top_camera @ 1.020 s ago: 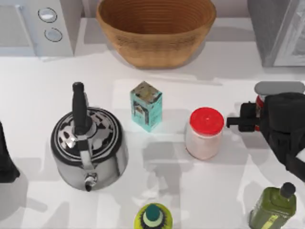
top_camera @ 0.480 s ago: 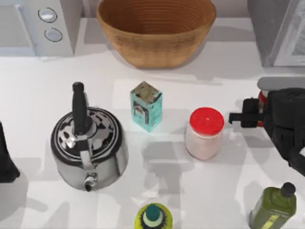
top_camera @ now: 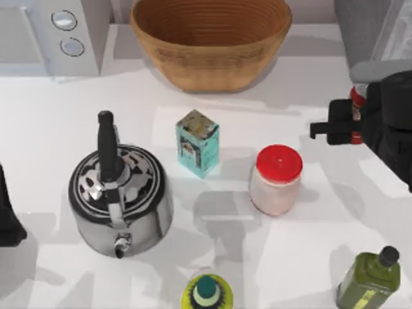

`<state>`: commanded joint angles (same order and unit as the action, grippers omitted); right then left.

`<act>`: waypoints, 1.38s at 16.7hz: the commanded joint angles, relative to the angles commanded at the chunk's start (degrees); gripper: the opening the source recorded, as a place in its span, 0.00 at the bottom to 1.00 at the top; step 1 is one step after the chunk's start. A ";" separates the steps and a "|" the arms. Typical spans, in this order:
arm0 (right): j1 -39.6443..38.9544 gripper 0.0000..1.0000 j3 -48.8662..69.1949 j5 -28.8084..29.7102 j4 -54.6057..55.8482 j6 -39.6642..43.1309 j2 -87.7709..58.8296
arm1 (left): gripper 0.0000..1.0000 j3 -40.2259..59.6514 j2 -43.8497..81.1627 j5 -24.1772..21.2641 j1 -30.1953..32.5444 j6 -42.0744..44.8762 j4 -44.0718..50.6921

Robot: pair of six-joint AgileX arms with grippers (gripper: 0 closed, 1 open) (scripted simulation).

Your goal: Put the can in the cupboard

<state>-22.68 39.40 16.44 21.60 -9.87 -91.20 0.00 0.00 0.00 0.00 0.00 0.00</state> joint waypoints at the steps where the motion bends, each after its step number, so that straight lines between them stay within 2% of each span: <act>1: -0.32 0.00 1.27 0.05 -4.07 -0.22 2.09 | 1.00 0.00 0.00 0.00 0.00 0.00 0.00; 6: 0.97 0.00 7.66 2.96 -15.88 -1.90 7.89 | 1.00 0.00 0.00 0.00 0.00 0.00 0.00; 15: 1.72 0.00 5.48 2.41 -16.69 -0.58 11.58 | 1.00 0.00 0.00 0.00 0.00 0.00 0.00; 19: 4.58 0.00 -1.87 -0.73 -17.45 3.28 25.03 | 1.00 0.00 0.00 0.00 0.00 0.00 0.00; 23: 9.02 0.00 -12.61 -5.86 -18.24 7.15 47.06 | 1.00 0.00 0.00 0.00 0.00 0.00 0.00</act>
<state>-13.66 26.79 10.58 3.37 -2.72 -44.14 0.00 0.00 0.00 0.00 0.00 0.00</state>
